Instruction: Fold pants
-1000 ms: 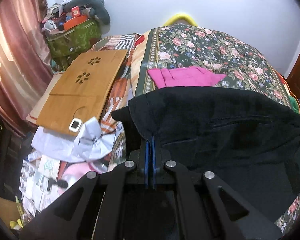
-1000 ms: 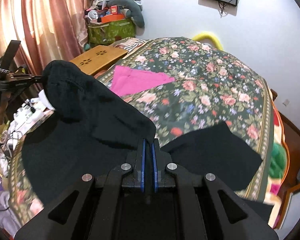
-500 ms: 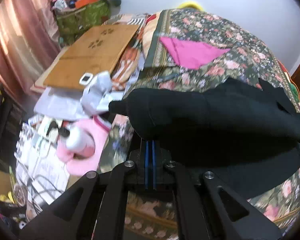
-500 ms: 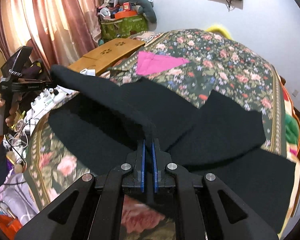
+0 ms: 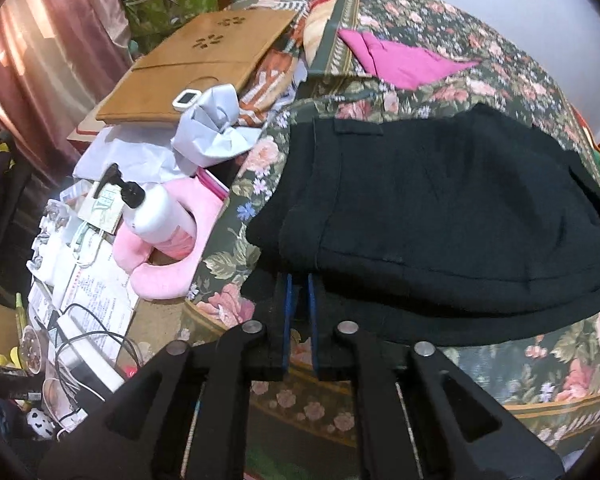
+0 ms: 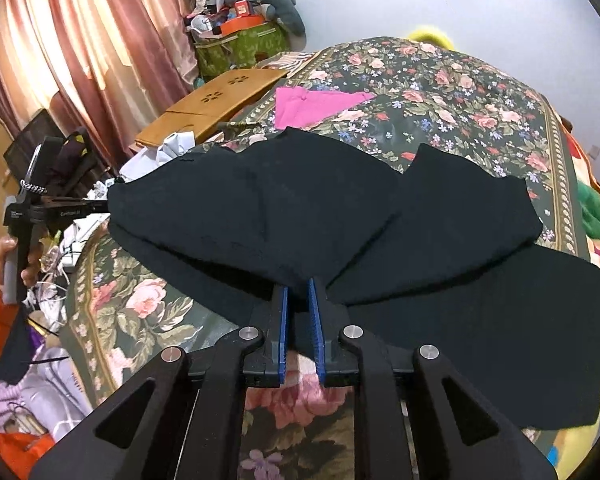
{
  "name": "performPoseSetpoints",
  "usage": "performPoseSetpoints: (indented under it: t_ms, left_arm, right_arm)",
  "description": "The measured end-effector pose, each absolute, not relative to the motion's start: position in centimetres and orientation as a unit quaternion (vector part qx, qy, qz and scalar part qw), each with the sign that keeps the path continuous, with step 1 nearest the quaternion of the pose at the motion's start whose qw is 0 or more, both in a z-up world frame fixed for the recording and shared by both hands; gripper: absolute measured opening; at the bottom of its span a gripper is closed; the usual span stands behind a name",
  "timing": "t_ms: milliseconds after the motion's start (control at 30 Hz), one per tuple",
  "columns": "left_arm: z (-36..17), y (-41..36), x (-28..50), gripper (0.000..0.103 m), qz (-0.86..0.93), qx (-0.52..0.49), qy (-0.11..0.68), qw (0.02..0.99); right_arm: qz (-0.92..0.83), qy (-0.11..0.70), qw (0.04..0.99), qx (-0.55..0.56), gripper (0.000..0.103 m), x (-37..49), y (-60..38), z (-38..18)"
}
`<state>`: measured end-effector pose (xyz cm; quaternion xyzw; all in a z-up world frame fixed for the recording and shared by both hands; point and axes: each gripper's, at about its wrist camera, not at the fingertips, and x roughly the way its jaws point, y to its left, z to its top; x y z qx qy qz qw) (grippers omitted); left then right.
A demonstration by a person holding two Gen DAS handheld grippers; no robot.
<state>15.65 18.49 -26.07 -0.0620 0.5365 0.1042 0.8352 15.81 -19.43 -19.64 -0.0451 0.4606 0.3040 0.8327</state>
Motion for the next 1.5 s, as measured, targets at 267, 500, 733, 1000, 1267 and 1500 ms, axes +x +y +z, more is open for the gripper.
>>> performPoseSetpoints:
  t_ms: [267, 500, 733, 1000, 1267, 1500]
  left_arm:
    - [-21.6, 15.7, 15.8, 0.034, 0.104, -0.048, 0.486, 0.867]
    - [-18.6, 12.2, 19.2, 0.089, 0.076, -0.027, 0.445, 0.892]
    - [-18.3, 9.8, 24.5, 0.096, 0.060, -0.009, 0.438, 0.897]
    - [-20.3, 7.7, 30.7, 0.096, 0.030, 0.010, 0.455, 0.890]
    - [-23.3, 6.4, 35.0, 0.097, 0.020, 0.037, 0.479, 0.877]
    - [-25.3, 5.9, 36.6, 0.097, 0.009, 0.040, 0.493, 0.869]
  right_arm:
    - [0.265, 0.435, 0.860, -0.017, 0.047, 16.3, -22.5, -17.6]
    - [0.236, 0.421, 0.876, -0.014, 0.056, 19.7, -23.9, -16.3]
    - [0.227, 0.431, 0.873, -0.024, 0.057, 24.7, -24.3, -17.2]
    - [0.225, 0.478, 0.849, -0.012, 0.057, 31.7, -23.6, -21.2]
    - [0.222, 0.525, 0.822, -0.023, 0.057, 38.6, -21.9, -25.7]
    - [0.216, 0.555, 0.802, -0.036, 0.058, 43.0, -20.4, -28.9]
